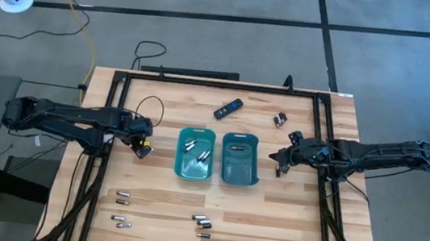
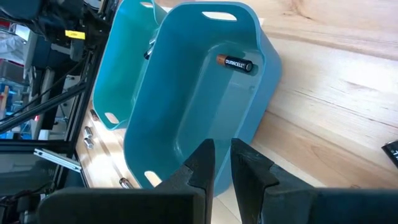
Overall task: Sort batteries
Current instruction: Put the silver and black battery into the green bin
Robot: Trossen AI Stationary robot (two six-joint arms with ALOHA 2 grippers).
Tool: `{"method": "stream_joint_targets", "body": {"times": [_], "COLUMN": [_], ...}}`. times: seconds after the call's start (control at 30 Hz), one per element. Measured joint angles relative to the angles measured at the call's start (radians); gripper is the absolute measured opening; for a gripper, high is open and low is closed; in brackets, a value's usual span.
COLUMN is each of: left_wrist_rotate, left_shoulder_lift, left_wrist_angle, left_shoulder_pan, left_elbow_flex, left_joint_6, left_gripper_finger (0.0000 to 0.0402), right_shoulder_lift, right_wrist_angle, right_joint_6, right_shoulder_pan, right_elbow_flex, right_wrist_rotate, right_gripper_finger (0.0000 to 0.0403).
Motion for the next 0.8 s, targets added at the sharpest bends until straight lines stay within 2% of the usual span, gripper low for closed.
{"method": "stream_joint_targets", "body": {"times": [0.53,0.8], "left_wrist_rotate": [0.017,0.065], "left_shoulder_lift": [0.000,0.000], "left_wrist_angle": [0.085,0.122], "left_shoulder_pan": [0.000,-0.001], "left_elbow_flex": [-0.007,-0.007], "left_joint_6": [-0.005,-0.028], "left_gripper_finger": [0.0139,0.0139], "right_shoulder_lift": [0.000,0.000], "right_wrist_angle": [0.000,0.000], "right_joint_6": [-0.003,-0.003], "right_shoulder_pan": [0.000,0.000], "right_elbow_flex": [0.000,0.000], "right_wrist_rotate": [0.003,0.004], "right_gripper_finger": [0.0071,0.0071]}}
